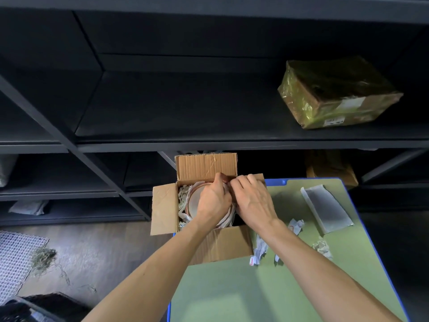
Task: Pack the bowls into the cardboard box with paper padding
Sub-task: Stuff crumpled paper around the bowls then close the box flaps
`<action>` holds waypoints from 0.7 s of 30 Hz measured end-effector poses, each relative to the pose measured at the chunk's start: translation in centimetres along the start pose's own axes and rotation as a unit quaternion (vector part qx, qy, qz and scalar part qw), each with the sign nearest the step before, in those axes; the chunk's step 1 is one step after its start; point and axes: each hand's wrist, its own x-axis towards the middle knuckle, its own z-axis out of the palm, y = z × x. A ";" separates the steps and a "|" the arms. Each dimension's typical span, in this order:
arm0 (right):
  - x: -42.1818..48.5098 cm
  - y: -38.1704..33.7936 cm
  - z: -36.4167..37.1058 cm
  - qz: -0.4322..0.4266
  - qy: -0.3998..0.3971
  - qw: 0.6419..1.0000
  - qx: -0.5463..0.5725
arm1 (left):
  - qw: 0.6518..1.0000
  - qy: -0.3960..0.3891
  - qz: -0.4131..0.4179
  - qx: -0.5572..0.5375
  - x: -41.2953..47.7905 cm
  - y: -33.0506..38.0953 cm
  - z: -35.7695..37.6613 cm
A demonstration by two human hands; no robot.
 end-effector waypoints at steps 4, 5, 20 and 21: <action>-1.8 0.6 0.3 -0.010 0.026 0.999 0.023 | 1.000 0.010 -0.004 -0.007 -0.2 -0.1 -0.1; -2.2 0.8 0.6 -0.014 0.022 0.999 0.018 | 1.000 0.009 -0.007 -0.007 -0.3 -0.1 0.0; -4.8 2.9 -1.3 0.026 0.069 0.995 0.064 | 0.999 -0.034 -0.020 0.008 -2.0 0.4 -0.9; -5.2 3.8 -1.6 0.041 0.071 0.995 0.064 | 0.999 -0.037 -0.019 0.004 -2.2 0.5 -1.0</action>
